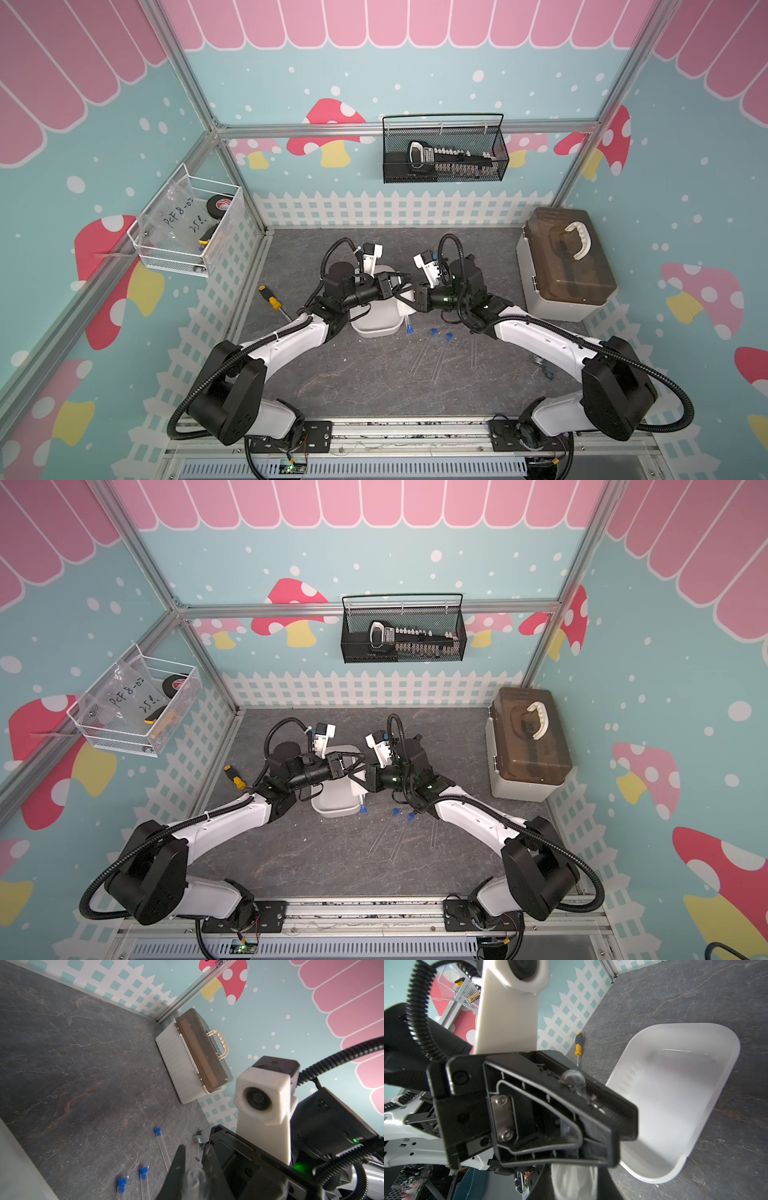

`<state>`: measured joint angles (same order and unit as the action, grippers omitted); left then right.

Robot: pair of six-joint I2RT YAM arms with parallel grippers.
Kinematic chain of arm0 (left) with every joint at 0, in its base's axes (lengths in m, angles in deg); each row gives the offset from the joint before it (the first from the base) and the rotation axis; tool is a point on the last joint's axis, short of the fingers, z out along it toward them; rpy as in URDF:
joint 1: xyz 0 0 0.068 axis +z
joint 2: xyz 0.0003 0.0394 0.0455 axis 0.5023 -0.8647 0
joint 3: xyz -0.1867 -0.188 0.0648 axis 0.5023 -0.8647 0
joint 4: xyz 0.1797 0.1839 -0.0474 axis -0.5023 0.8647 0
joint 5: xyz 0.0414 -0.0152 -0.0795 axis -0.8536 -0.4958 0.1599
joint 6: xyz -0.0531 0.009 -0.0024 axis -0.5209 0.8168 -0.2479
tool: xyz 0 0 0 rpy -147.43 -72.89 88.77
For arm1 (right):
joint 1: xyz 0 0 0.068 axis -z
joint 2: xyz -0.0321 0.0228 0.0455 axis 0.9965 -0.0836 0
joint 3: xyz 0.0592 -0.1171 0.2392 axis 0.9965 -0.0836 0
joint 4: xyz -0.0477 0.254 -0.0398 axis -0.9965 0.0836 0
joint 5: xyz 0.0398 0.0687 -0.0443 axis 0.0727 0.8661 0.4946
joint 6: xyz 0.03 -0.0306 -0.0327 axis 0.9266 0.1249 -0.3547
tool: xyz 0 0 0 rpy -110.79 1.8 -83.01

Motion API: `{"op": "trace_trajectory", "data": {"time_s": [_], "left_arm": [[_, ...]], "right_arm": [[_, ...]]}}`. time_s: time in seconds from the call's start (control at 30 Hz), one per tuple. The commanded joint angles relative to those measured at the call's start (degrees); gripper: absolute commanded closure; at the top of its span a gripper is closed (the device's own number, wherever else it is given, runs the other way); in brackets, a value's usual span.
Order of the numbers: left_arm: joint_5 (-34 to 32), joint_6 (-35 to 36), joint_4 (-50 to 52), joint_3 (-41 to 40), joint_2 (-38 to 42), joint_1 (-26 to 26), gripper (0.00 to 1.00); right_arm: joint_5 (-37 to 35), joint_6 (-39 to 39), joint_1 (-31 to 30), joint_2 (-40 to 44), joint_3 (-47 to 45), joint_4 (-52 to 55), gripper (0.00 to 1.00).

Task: Wipe the exteriors of test tubes
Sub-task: Wipe the dirt from the test tube.

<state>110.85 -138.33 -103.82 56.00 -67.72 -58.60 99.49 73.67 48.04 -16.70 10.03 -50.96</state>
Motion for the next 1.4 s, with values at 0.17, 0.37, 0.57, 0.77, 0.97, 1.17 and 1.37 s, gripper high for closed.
{"op": "trace_trajectory", "data": {"time_s": [0.17,0.37,0.57,0.77,0.97,1.17,1.37], "left_arm": [[-1.3,0.6,-0.3,0.5,-1.1,0.4,0.94],[-1.3,1.0,0.3,0.5,-0.7,1.2,0.94],[-1.3,1.7,1.6,0.3,0.1,2.1,0.94],[-1.3,2.1,2.4,0.0,0.7,3.2,0.94],[-1.0,2.3,2.6,0.1,1.1,4.1,0.94],[-0.9,2.8,3.6,0.1,1.9,4.7,0.94],[-0.8,4.5,6.1,0.2,3.0,7.1,0.93]], "right_arm": [[-1.8,4.7,-6.2,6.5,-11.2,-2.5,0.80],[-5.0,7.7,-8.0,9.9,-17.9,-4.8,0.80],[-5.5,8.7,-8.2,11.9,-20.8,-4.6,0.80],[-5.8,9.2,-8.3,14.0,-22.7,-3.5,0.80],[-6.2,9.3,-8.3,16.2,-24.0,-1.7,0.80],[-7.0,9.4,-8.2,18.2,-25.2,-0.2,0.80],[-8.4,9.6,-8.2,20.0,-25.8,1.4,0.80]]}}
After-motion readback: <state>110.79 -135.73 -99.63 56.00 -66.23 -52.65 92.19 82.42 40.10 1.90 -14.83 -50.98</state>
